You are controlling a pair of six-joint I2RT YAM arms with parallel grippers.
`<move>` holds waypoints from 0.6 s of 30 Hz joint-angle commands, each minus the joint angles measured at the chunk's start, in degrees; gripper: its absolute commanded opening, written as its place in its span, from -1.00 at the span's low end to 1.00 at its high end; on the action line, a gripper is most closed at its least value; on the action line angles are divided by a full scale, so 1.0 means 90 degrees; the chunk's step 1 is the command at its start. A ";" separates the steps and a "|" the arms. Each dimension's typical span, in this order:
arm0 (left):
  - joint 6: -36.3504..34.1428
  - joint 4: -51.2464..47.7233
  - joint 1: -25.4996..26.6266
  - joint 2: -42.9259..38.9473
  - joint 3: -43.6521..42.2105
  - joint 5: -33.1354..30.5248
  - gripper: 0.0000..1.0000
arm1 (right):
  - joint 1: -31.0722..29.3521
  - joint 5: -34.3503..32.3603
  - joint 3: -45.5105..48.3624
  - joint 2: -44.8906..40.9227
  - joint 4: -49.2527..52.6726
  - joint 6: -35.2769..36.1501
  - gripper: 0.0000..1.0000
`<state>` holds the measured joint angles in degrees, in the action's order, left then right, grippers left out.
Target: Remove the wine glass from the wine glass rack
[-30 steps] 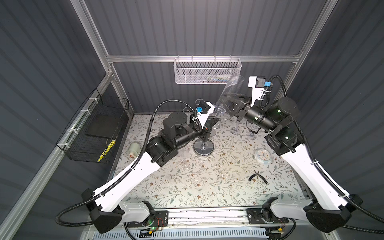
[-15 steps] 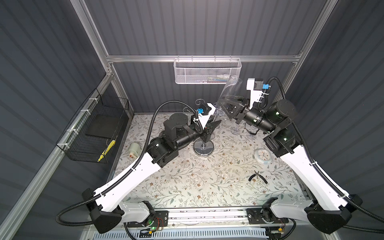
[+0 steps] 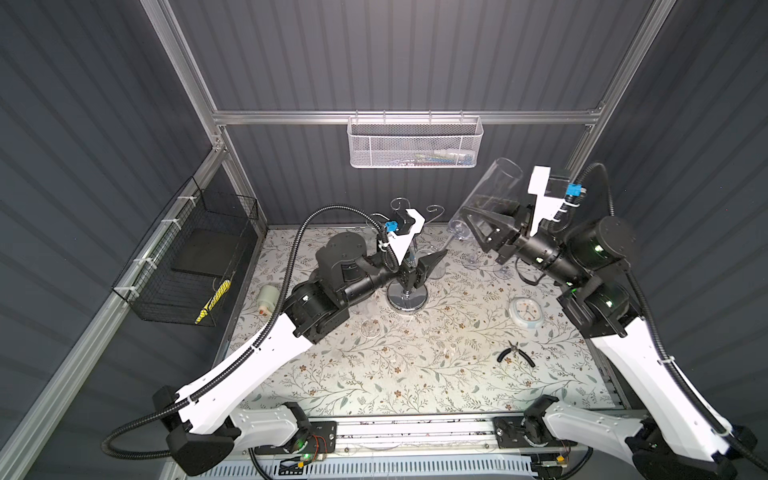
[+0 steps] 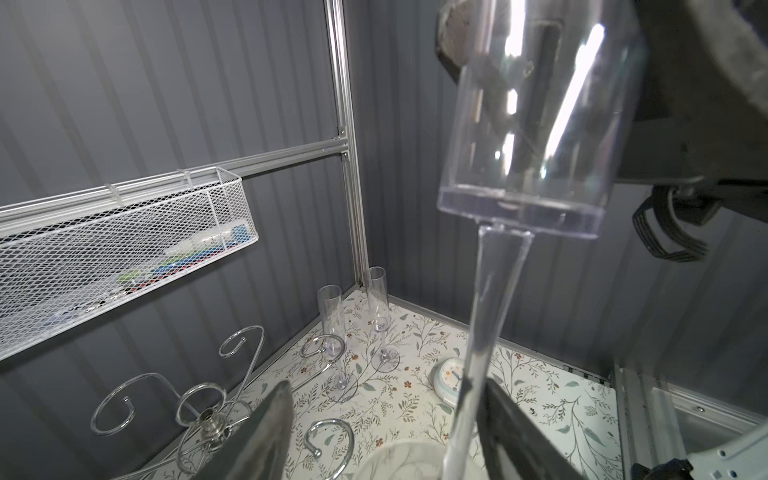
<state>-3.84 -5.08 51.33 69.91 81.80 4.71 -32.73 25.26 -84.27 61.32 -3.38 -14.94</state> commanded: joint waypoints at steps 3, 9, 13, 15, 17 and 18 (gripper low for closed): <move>0.0221 0.0251 -0.0045 -0.0397 -0.0026 0.0150 0.46 | 0.0043 -0.0901 0.0202 -0.0533 0.0449 0.0937 -0.16; 0.0478 0.0237 -0.0040 -0.0455 -0.0266 0.0347 0.49 | 0.0100 -0.1394 0.0543 -0.0971 0.0554 0.1297 -0.17; 0.0610 0.0315 -0.0044 -0.0627 -0.0425 0.0081 0.49 | 0.0112 -0.2065 0.0897 -0.1352 0.0744 0.1762 -0.17; 0.0650 0.0348 -0.0043 -0.0754 -0.0537 -0.0070 0.49 | 0.0131 -0.2403 0.1231 -0.1602 0.0739 0.2089 -0.18; 0.0684 0.0350 -0.0040 -0.0875 -0.0646 -0.0218 0.49 | 0.0176 -0.2653 0.1563 -0.1812 0.0688 0.2334 -0.17; 0.0713 0.0340 -0.0040 -0.0944 -0.0704 -0.0307 0.50 | 0.0223 -0.2801 0.1734 -0.1875 0.0685 0.2426 -0.17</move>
<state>0.97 -3.29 51.18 64.16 76.18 4.47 -31.46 6.17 -71.02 46.44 3.75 1.69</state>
